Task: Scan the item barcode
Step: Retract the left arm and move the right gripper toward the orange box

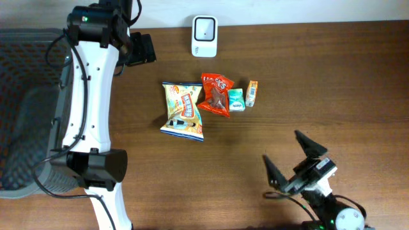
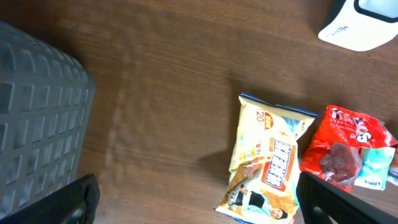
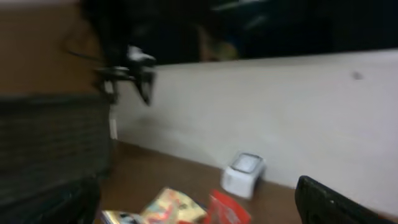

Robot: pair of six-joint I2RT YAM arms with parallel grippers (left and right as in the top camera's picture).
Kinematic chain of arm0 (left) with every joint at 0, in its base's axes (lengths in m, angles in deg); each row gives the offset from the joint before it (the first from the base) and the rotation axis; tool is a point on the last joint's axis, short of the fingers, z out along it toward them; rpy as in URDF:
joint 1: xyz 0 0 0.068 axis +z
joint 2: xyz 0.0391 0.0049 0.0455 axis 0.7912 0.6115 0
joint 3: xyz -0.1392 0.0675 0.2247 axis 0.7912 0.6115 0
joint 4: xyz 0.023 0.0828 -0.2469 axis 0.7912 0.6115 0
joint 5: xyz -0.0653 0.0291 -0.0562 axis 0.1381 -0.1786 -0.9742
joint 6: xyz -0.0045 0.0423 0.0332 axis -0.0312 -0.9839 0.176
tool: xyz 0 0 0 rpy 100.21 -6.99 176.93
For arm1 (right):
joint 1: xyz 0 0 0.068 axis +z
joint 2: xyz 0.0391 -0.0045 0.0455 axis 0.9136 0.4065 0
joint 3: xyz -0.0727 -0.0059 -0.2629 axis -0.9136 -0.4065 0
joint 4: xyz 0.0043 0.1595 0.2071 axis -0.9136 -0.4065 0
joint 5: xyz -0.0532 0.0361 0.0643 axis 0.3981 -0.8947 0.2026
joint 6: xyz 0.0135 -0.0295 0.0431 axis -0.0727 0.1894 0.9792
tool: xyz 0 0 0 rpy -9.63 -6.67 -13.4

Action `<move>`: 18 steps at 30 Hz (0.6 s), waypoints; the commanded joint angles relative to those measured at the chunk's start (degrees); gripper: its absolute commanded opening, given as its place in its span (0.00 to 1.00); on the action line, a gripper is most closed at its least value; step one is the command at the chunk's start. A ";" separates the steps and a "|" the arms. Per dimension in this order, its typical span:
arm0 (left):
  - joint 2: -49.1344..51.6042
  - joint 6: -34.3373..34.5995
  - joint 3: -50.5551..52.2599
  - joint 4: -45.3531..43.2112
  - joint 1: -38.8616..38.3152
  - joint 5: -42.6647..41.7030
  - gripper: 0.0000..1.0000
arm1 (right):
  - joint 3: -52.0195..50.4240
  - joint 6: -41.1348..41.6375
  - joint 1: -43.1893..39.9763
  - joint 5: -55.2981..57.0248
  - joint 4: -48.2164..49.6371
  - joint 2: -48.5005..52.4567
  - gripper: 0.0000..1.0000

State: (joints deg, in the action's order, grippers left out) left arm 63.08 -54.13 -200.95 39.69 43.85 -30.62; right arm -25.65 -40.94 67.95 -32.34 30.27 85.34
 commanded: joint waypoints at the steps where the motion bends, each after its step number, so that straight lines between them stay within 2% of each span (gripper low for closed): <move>1: 0.50 -0.87 0.28 0.07 -0.04 0.04 0.99 | 3.56 2.62 0.24 -7.02 -1.44 0.72 0.98; 3: 0.50 -0.87 0.28 0.09 -0.04 0.04 0.99 | 10.19 0.09 0.24 -4.94 -8.85 6.29 0.99; 5: 0.50 -0.85 0.28 0.07 -0.04 0.02 0.99 | 18.84 -4.20 0.24 -3.17 -15.47 17.29 0.99; 8: 0.50 -0.87 0.28 0.07 -0.04 0.04 0.99 | 37.22 -6.75 0.24 -2.38 -22.84 43.91 0.98; 10: 0.50 -0.85 0.28 0.07 -0.04 0.04 0.99 | 43.69 -7.63 0.26 -2.62 -25.22 55.63 0.99; 13: 0.50 -0.87 0.28 0.07 -0.04 0.04 0.99 | 50.69 -7.72 0.26 -8.46 -24.52 75.60 0.99; 16: 0.50 -0.87 0.28 0.09 -0.04 0.04 0.99 | 51.34 -4.02 0.26 -8.87 -19.10 87.56 0.98; 18: 0.50 -0.87 0.28 0.07 -0.04 0.02 0.99 | 51.41 -1.49 0.15 -7.63 -16.52 92.00 0.99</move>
State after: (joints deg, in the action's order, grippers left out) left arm 63.38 -54.15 -200.64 39.69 43.85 -30.60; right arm 24.73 -45.83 67.95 -39.60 11.85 174.36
